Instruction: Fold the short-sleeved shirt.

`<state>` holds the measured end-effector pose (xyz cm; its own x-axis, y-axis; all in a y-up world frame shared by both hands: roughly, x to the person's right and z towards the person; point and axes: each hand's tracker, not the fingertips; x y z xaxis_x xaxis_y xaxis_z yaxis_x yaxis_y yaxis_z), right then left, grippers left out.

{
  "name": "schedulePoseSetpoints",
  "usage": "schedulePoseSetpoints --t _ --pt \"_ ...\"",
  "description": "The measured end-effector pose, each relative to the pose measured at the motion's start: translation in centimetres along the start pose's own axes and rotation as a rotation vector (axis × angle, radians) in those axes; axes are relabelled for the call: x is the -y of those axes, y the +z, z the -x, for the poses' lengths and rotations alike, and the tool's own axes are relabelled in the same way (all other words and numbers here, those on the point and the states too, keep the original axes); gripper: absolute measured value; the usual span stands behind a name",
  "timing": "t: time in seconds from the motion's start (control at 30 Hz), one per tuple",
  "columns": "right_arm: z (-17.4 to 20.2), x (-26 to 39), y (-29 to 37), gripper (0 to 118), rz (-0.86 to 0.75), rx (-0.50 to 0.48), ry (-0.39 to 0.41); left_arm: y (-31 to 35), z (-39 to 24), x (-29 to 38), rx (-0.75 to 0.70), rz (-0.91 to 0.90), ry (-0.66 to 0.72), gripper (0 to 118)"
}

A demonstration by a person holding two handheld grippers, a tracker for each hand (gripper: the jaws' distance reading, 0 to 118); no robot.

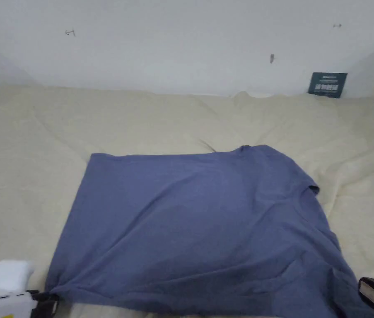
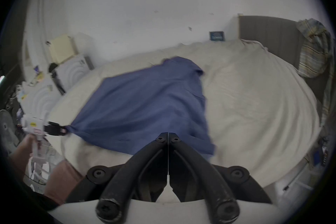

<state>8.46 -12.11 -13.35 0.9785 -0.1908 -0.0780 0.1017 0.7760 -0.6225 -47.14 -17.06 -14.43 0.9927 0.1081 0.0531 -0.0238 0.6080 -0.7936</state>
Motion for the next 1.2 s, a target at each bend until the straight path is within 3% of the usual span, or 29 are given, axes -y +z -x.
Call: schedulePoseSetpoints --t 0.07,0.1,0.17,0.23,0.33,0.4,0.47,0.5,0.53,0.83,1.1,1.2 --pt "-2.1 0.4 -1.2 78 0.075 0.043 -0.017 0.2 -0.1 0.2 -0.005 -0.011 0.002 8" --pt "-2.8 0.7 -2.1 104 0.145 0.045 -0.028 0.4 -0.2 0.3 -0.009 -0.029 0.004 8" --pt "-3.2 1.5 -3.8 106 0.266 0.042 -0.034 0.6 -0.3 0.3 -0.002 -0.044 0.02 8" --pt "-3.1 2.7 -4.9 106 0.324 0.044 0.023 0.6 -0.4 0.2 -0.001 -0.054 0.039 8" --pt "-3.2 3.7 -6.4 105 0.334 0.057 0.115 0.5 -0.7 0.3 0.036 -0.03 0.091 8" --pt "-3.2 3.7 -7.2 100 0.336 0.079 0.108 0.6 -0.9 0.2 0.041 -0.029 0.109 8" --pt "-3.4 3.5 -6.5 42 0.281 0.134 0.101 0.9 -1.1 0.1 -0.02 -0.051 0.066 8" --pt "-3.5 3.2 -6.1 19 0.258 0.108 0.077 0.9 -1.2 0.1 -0.023 -0.049 0.065 8" --pt "-3.9 3.0 -5.9 6 0.262 0.097 0.074 0.9 -1.1 0.1 -0.022 -0.048 0.064 8" --pt "-4.6 2.4 -2.0 6 0.242 0.084 0.119 2.6 -1.6 0.3 0.001 -0.102 0.086 8" --pt "-1.8 2.1 1.5 4 0.248 0.118 0.204 4.1 -1.4 0.6 -0.011 -0.1 0.062 8" --pt "-1.4 1.4 3.0 3 0.233 0.116 0.199 4.5 -1.3 0.8 -0.006 -0.105 0.075 8"
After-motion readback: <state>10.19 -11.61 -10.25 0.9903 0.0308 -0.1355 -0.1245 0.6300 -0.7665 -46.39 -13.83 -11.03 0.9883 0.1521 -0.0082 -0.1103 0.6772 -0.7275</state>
